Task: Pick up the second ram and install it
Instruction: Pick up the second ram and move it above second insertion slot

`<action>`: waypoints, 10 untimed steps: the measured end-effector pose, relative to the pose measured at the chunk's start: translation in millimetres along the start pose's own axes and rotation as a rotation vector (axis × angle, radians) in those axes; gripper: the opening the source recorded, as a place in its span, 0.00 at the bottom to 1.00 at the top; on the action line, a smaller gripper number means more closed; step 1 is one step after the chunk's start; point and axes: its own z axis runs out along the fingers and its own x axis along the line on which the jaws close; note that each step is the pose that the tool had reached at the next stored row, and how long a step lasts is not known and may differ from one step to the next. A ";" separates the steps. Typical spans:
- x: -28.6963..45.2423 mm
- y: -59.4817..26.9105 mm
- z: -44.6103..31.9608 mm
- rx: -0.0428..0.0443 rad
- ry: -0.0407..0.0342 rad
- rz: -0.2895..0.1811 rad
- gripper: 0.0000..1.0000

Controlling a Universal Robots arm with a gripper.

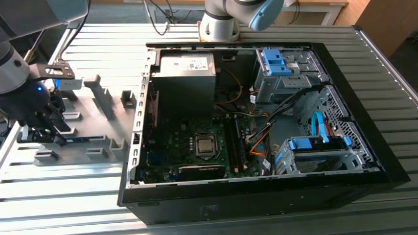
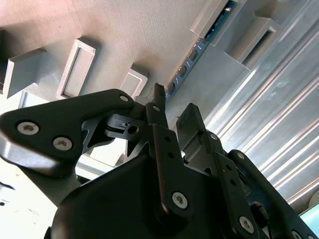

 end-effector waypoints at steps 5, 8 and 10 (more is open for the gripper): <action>0.0 0.0 0.6 0.0003 -0.0002 0.000 0.37; 0.0 0.0 1.9 0.0002 -0.0001 0.000 0.37; 0.0 0.0 2.8 0.0001 -0.0001 0.000 0.37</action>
